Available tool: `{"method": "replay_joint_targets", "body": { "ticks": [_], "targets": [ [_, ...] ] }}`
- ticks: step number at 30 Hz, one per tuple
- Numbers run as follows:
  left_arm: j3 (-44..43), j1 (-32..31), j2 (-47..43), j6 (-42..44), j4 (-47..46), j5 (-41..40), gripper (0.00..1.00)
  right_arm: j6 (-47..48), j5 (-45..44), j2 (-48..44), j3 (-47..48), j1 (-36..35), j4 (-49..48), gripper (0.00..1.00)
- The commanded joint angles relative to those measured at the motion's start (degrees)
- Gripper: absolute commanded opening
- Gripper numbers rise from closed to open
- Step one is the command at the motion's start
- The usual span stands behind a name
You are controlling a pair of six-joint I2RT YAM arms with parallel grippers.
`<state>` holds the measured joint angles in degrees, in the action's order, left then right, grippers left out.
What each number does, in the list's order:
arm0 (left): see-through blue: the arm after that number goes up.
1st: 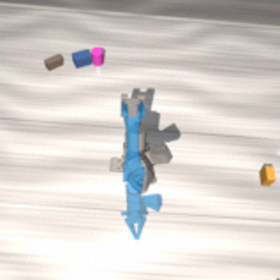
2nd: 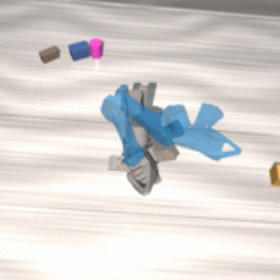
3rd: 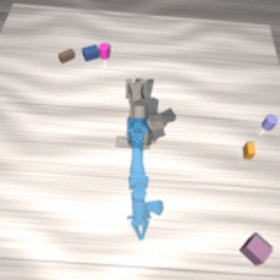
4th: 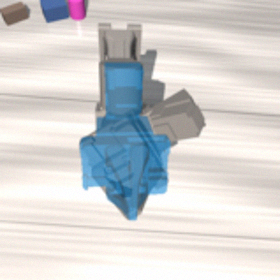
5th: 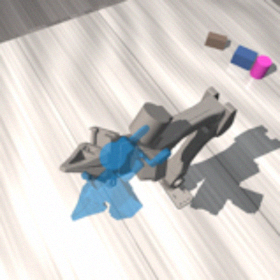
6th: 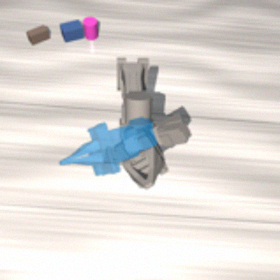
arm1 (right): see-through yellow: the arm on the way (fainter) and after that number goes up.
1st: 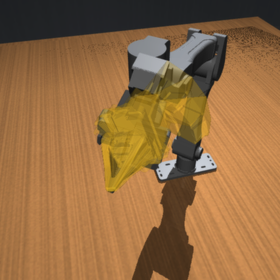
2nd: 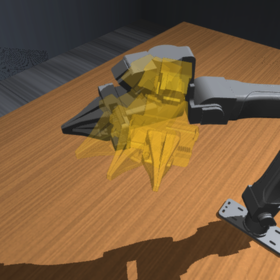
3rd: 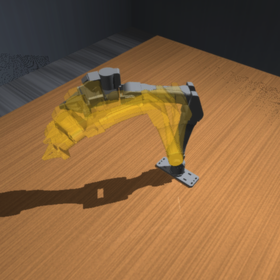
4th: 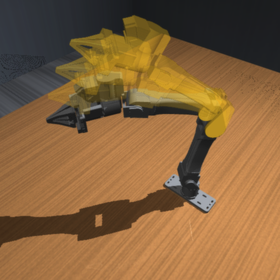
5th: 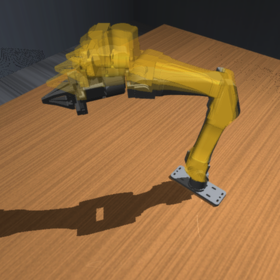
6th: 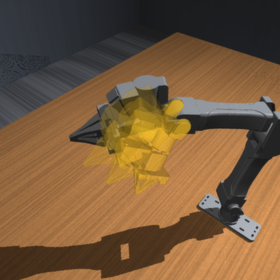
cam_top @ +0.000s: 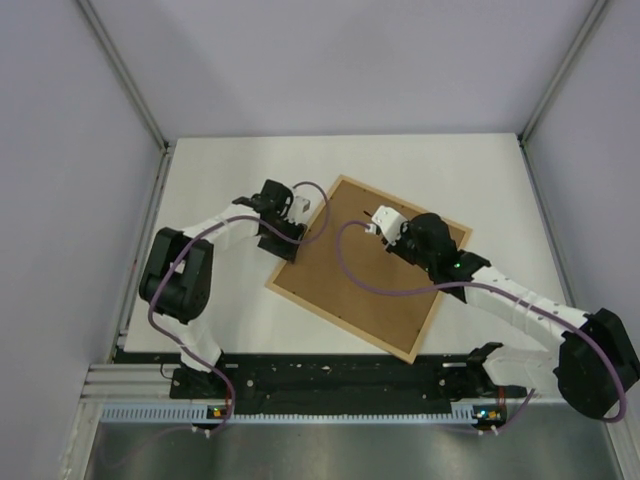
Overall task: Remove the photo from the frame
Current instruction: Adjust the photo frame at the center of the board.
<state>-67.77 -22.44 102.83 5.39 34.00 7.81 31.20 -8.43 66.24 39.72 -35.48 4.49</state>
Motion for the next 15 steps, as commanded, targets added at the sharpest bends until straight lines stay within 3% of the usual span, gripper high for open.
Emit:
{"method": "replay_joint_targets", "body": {
  "ticks": [1,15],
  "targets": [
    [0.97,2.57,-5.44,-1.52,-2.88,3.08,0.62,-1.84,1.66,0.91,1.49,0.42,-0.45,0.0],
    [-2.27,2.48,0.09,-0.73,-2.89,5.71,0.64,-4.04,3.85,4.59,4.12,0.42,2.27,0.0]
  ]
}}
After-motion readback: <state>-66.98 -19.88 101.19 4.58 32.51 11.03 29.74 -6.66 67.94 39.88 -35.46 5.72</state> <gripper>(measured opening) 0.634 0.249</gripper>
